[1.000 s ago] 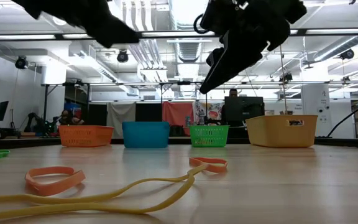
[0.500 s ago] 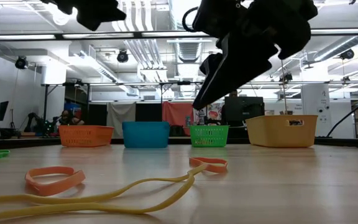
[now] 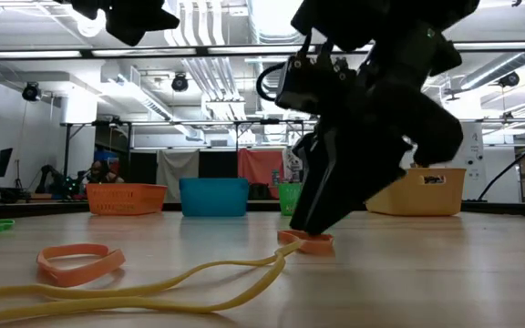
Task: Sort rubber bands into baskets
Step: Put the orange rubber band into the green bin
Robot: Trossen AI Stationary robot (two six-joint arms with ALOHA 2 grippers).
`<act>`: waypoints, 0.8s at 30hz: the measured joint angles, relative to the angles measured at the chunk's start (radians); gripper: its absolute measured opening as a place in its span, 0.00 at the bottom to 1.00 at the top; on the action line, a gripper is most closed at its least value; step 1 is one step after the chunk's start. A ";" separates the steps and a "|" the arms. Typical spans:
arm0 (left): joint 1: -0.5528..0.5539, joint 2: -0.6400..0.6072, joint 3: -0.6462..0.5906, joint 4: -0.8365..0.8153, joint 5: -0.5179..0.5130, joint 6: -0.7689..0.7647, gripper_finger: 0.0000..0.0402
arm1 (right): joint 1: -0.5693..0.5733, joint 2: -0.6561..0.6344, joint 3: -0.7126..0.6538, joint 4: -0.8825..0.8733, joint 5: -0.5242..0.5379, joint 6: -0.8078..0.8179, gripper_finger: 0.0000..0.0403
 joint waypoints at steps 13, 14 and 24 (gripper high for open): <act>0.000 0.033 0.000 0.008 -0.077 0.011 0.42 | -0.002 0.027 0.005 -0.003 0.021 -0.019 0.43; 0.000 0.035 0.000 0.009 -0.077 0.011 0.42 | -0.002 0.027 0.003 -0.002 0.022 -0.021 0.41; 0.002 0.048 0.000 0.010 -0.079 0.020 0.42 | -0.002 0.028 -0.001 -0.006 0.023 -0.066 0.06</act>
